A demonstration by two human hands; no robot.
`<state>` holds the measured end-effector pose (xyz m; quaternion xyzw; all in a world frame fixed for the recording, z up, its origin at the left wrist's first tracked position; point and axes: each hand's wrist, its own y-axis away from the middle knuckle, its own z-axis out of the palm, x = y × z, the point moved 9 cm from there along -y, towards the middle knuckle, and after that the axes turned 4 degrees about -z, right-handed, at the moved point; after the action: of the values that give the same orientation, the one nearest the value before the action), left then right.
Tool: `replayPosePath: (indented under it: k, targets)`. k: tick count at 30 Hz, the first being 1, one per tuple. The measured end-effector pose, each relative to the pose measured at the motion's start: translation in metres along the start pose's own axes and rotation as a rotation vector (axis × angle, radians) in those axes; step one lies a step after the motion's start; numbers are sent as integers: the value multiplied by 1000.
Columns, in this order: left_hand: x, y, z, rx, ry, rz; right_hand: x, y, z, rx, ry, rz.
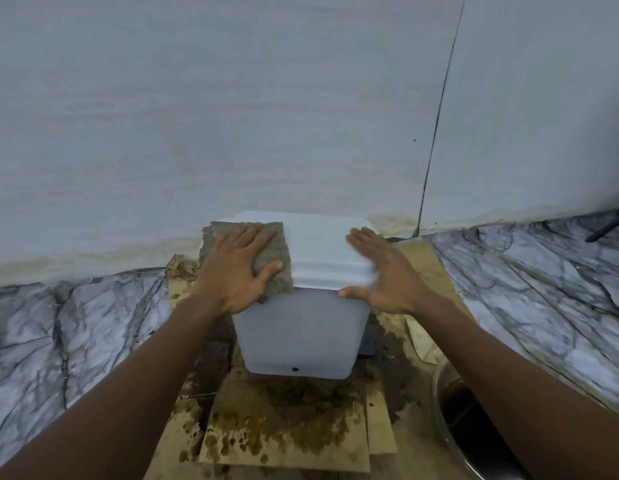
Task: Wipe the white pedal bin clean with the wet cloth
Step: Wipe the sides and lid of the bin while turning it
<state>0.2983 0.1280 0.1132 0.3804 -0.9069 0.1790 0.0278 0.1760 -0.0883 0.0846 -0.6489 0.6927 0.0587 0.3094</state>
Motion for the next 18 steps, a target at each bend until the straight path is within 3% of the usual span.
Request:
replayPosePath:
  k: [8, 13, 18]
  targets:
    - [20, 13, -2, 77, 17, 23, -10, 41, -2, 165, -20, 38]
    - [37, 28, -7, 85, 39, 133, -28, 91, 0, 382, -5, -31]
    - [44, 19, -1, 48, 17, 131, -25, 91, 0, 348, 54, -26]
